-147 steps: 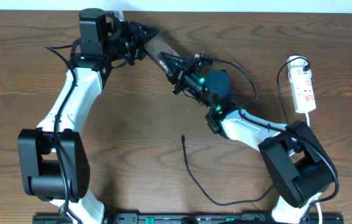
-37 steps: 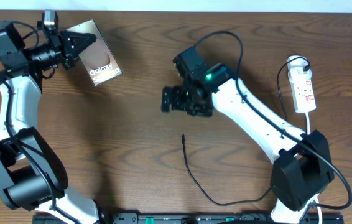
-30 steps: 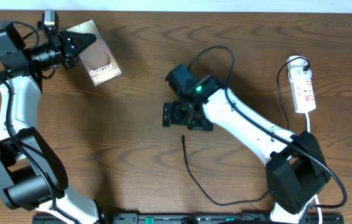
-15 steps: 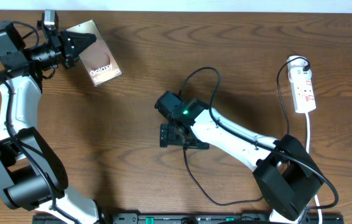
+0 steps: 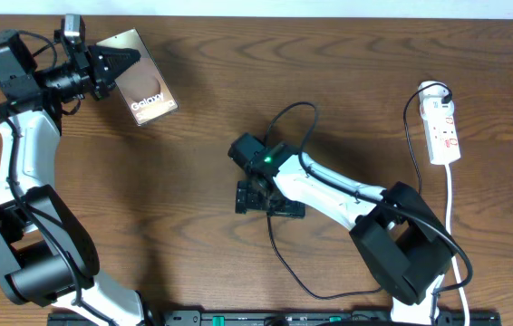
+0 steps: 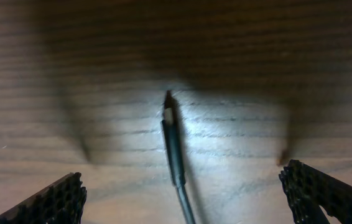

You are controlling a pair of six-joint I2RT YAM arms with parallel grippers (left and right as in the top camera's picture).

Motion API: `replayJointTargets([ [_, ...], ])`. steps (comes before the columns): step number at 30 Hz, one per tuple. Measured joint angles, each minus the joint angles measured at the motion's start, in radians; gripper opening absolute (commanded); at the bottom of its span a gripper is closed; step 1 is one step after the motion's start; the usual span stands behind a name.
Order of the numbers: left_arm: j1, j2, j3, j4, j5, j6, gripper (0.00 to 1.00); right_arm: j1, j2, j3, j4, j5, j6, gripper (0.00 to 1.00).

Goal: Plug charger to phone and switch on socket
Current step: 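Lower the right gripper onto the black cable's USB-C plug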

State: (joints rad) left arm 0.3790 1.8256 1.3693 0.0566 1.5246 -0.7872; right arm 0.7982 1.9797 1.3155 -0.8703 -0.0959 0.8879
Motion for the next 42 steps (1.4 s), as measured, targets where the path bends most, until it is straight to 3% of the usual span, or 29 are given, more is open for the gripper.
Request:
replayJointTargets([
  [5,0.000,0.000,0.000,0.000,0.000,0.007,0.08,-0.023,0.013,-0.002,0.009,-0.024,0.000,0.96],
  [16,0.000,0.000,0.000,0.000,0.000,0.010,0.08,-0.063,0.016,-0.002,0.021,-0.021,0.010,0.61],
  [27,0.000,0.000,0.000,0.000,0.000,0.010,0.08,-0.063,0.017,-0.002,-0.009,-0.020,0.011,0.58],
  [34,0.000,0.000,0.000,0.000,0.000,0.010,0.08,-0.060,0.017,-0.002,-0.012,-0.022,0.018,0.31],
  [42,0.000,0.000,0.000,0.000,0.000,0.011,0.08,-0.059,0.017,-0.002,-0.017,-0.023,0.016,0.23],
])
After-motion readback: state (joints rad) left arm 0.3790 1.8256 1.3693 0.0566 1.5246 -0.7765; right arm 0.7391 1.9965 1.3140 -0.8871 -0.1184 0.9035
